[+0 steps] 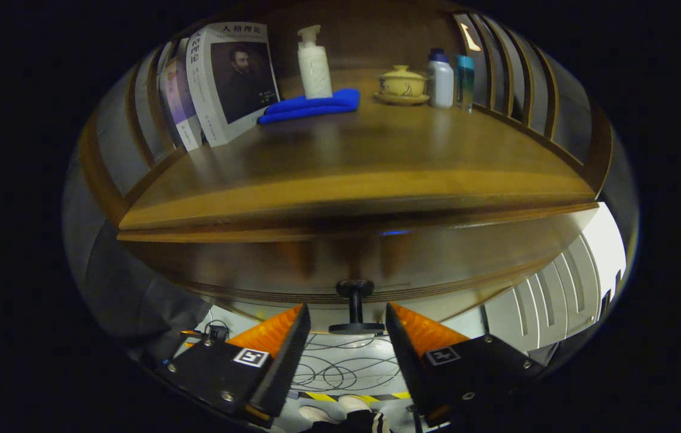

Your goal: Pull open the drawer, take out the items inside it, and place them on the countertop above the cabinet.

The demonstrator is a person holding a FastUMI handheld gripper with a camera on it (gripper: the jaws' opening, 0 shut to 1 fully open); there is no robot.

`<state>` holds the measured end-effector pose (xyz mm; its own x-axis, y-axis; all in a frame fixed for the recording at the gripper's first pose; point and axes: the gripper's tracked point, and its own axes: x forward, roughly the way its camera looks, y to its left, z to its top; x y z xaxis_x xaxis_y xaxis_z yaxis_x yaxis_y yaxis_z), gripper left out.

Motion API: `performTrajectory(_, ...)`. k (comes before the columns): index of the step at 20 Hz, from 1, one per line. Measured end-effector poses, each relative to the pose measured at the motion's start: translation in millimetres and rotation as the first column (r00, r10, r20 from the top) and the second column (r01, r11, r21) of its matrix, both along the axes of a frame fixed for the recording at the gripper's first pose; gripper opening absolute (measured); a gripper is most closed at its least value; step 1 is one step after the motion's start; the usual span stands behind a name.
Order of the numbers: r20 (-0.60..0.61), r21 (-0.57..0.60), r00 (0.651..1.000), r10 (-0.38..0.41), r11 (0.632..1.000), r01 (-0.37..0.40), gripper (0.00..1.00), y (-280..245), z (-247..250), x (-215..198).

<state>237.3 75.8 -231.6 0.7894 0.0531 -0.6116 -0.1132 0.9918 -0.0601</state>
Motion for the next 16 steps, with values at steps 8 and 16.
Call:
performTrajectory(8, -0.007, 0.008, 1.000, 0.027, 1.000, -0.027, 0.49, -2.0, -2.4, 4.7)
performTrajectory(16, -0.018, -0.010, 1.000, 0.008, 1.000, -0.008, 0.36, -3.2, -3.8, -0.5)
